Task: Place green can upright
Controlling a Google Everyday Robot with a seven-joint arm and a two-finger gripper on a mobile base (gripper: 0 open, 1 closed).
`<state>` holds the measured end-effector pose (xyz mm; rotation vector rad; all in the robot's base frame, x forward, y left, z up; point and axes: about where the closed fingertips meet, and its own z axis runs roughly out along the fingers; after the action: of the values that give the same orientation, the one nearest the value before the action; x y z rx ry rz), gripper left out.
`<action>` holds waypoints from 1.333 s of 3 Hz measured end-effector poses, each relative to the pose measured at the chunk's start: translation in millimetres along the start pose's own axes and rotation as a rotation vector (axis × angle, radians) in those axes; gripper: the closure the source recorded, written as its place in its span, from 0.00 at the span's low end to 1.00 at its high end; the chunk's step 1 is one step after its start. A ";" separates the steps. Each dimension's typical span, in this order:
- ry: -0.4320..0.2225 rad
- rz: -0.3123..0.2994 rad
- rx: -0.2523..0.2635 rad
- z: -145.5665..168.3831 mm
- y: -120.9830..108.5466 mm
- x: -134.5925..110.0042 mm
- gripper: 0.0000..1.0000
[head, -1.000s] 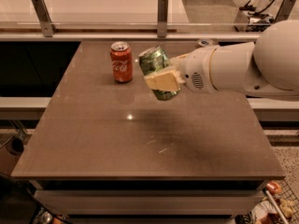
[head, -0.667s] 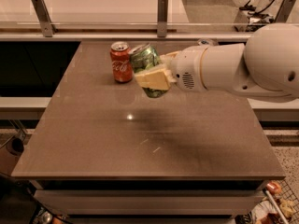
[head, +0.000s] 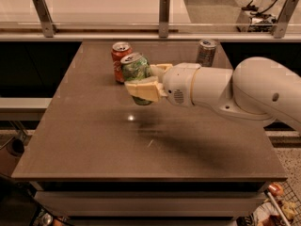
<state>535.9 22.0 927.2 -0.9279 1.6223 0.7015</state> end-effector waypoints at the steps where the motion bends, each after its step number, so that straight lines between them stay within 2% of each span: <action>1: -0.096 0.027 -0.013 9.3 3.2 18.8 1.00; 2: -0.168 0.067 -0.011 13.2 3.8 39.6 1.00; 3: -0.199 0.115 0.015 15.6 5.7 57.0 1.00; 4: -0.201 0.117 0.015 17.2 6.5 56.7 0.84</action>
Offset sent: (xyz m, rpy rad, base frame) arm -0.0004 -0.0036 -0.0695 0.2811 -0.0315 -0.0234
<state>533.0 27.5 867.9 -0.7314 1.5091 0.8351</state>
